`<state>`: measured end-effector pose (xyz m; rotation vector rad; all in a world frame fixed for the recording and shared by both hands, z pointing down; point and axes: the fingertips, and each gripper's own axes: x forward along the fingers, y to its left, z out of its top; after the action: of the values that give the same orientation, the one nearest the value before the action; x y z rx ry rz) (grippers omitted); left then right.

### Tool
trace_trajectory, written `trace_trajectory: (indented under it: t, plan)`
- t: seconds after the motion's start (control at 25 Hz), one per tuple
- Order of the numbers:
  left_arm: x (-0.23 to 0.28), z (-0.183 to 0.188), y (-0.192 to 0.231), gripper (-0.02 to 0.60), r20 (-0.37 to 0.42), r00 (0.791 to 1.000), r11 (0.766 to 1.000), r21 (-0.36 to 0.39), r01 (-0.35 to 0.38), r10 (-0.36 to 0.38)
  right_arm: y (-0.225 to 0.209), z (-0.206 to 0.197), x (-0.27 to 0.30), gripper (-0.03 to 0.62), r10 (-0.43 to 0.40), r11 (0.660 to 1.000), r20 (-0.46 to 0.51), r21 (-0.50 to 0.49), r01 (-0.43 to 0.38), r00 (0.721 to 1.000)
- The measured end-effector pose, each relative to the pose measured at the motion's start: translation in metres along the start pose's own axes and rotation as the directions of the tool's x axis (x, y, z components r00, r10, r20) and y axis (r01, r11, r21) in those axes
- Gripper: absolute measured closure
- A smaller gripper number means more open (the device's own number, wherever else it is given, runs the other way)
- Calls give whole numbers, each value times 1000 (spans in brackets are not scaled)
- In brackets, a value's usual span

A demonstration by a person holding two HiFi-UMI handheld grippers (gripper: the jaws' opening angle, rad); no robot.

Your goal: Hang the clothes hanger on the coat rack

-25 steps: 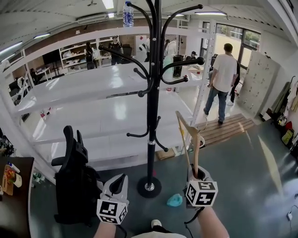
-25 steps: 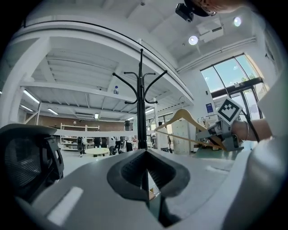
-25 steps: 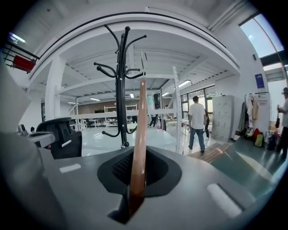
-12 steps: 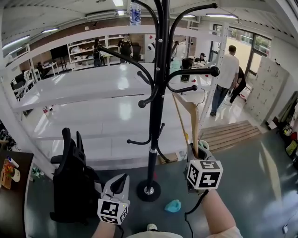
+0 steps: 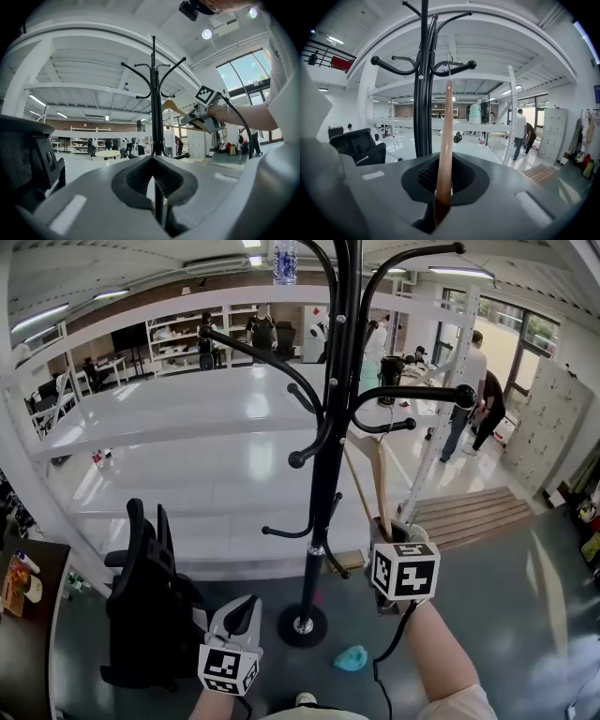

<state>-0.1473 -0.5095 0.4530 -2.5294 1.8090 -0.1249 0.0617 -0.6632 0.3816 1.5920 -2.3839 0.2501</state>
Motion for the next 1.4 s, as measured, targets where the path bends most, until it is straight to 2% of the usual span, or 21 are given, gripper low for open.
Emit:
trace_trajectory:
  t: [0.28, 0.68, 0.88, 1.04, 1.28, 1.4]
  plan:
    - [3, -11, 9, 581, -13, 1000, 1000, -17, -15, 15, 4, -20, 23, 553, 7, 1000, -57, 12, -7, 998]
    - [-9, -19, 19, 581, -29, 999, 999, -38, -23, 22, 14, -33, 23, 548, 9, 1000, -47, 25, -8, 999]
    - [-14, -14, 24, 581, -29, 999, 999, -43, -16, 15, 17, -16, 11, 498, -12, 999, 42, 44, 10, 999]
    - [-22, -6, 22, 581, -13, 1000, 999, -39, 0, -1, 21, -1, -17, 413, -32, 998, 124, 61, 25, 992]
    - [-35, 11, 11, 581, 22, 999, 999, -28, 45, -44, 25, 21, -84, 425, -61, 996, 220, 75, 45, 974]
    - [-47, 21, 2, 581, 41, 996, 997, -15, 75, -75, 28, 23, -119, 439, -99, 994, 264, 69, 84, 959]
